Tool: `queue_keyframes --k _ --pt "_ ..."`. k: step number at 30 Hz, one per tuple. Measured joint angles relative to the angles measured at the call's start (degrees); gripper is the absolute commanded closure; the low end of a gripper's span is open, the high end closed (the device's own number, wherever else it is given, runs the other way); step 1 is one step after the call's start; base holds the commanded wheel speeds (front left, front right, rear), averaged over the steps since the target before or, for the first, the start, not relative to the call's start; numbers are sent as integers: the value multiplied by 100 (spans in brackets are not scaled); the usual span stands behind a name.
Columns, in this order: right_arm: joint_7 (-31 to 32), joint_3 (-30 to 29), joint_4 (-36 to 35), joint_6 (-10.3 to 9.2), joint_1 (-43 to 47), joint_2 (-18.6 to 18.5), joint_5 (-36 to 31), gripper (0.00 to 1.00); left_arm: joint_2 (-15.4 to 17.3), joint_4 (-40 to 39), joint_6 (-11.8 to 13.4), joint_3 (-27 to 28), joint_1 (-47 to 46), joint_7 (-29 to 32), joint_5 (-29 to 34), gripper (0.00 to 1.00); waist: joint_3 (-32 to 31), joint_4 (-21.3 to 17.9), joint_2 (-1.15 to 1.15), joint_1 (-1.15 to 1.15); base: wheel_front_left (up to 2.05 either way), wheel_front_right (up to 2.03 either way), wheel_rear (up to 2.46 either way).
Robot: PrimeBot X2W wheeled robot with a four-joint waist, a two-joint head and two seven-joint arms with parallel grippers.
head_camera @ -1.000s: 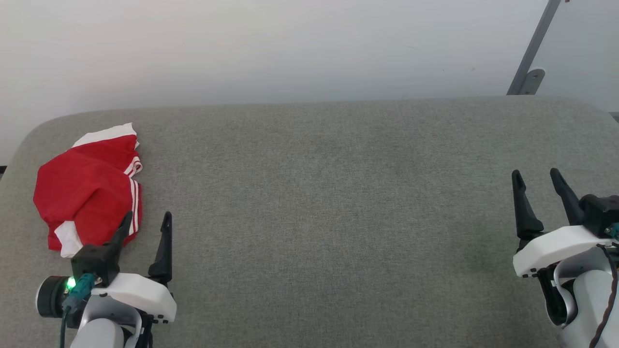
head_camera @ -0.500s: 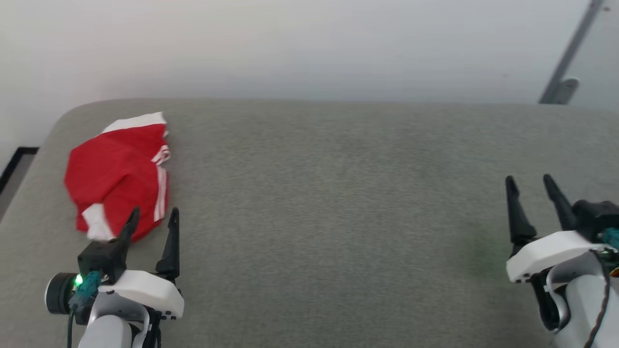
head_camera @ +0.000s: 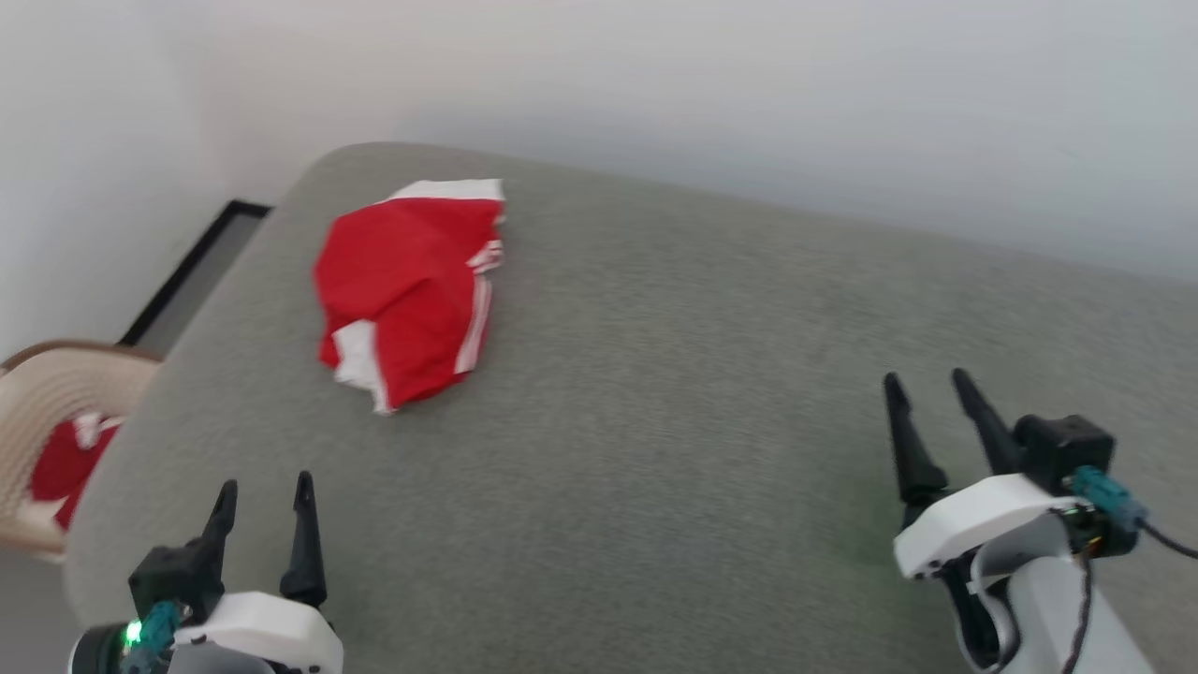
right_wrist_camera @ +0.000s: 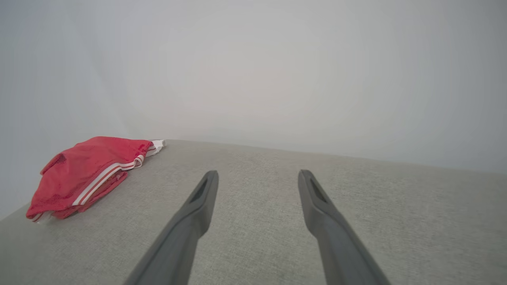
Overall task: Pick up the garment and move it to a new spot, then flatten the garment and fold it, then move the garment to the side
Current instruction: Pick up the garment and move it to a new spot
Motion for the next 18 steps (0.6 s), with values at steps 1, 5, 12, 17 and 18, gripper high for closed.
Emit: queue_keyframes --k 1,5,12,17,18 --pt "-1 42 0 0 17 32 7 0 -13 -7 4 27 49 0 2 0 -3 92 0 0 0 0 0" --pt "-1 200 12 0 63 108 48 0 -135 -62 -1 71 181 0 22 0 -20 452 0 0 0 0 0" --pt "-1 356 -5 0 112 221 153 0 -285 -257 -5 144 325 0 0 0 -48 1064 0 0 0 0 0" --pt "-1 646 9 0 44 299 180 0 -327 -459 29 266 474 -1 -79 0 -12 1339 0 0 0 0 0" --pt "-1 721 15 0 10 308 187 0 -332 -497 29 278 504 0 -91 0 8 1355 0 0 0 0 0"
